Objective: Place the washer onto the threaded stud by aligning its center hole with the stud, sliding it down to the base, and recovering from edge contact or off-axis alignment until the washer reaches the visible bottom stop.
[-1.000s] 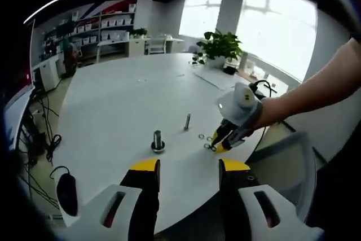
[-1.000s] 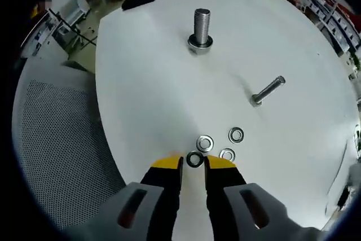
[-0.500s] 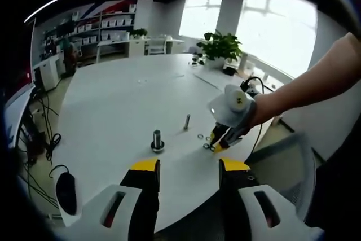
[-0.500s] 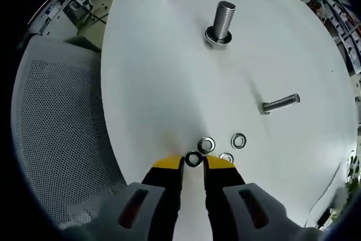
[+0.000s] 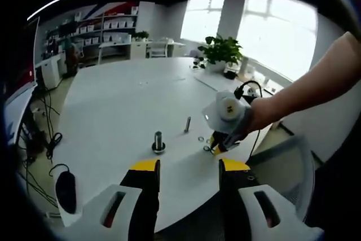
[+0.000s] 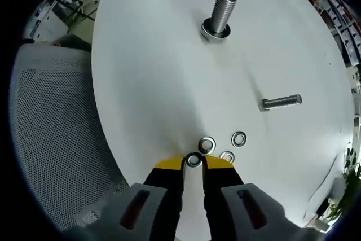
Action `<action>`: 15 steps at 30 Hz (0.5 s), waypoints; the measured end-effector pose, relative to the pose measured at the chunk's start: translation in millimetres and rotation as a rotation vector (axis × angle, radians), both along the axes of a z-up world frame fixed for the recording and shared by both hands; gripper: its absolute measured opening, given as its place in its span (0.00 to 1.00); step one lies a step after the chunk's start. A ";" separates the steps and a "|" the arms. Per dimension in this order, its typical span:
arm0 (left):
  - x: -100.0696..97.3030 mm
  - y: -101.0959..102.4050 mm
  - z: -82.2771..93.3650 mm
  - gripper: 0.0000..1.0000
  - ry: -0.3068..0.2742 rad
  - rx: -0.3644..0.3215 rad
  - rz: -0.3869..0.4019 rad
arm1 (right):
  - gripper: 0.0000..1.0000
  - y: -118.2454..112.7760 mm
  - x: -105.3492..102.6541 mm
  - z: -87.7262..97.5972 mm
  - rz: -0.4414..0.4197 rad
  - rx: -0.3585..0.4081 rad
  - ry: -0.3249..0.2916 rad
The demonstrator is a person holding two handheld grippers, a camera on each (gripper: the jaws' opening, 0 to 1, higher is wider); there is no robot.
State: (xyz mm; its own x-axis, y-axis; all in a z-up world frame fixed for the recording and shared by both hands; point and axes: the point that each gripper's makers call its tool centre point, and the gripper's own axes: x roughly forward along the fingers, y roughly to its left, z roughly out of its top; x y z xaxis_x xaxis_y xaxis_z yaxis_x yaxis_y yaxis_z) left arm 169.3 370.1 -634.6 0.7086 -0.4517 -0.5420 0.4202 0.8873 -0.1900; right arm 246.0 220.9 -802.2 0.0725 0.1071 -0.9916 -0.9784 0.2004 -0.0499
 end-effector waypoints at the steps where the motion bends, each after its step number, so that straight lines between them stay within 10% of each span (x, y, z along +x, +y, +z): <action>1: -0.1 1.0 0.3 0.40 -0.001 -0.001 0.002 | 0.14 -0.4 0.4 -0.3 -0.009 0.006 -0.001; 15: -5.0 10.8 2.3 0.40 -0.009 -0.010 0.009 | 0.13 -3.4 -2.1 9.2 -0.094 0.061 0.009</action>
State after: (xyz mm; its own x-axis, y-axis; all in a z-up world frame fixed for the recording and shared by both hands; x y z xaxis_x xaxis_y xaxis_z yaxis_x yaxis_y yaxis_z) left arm 164.4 380.8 -632.3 0.7176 -0.4510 -0.5307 0.4143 0.8889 -0.1953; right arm 243.9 217.5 -793.0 0.0762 0.1609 -0.9840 -0.9556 0.2935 -0.0260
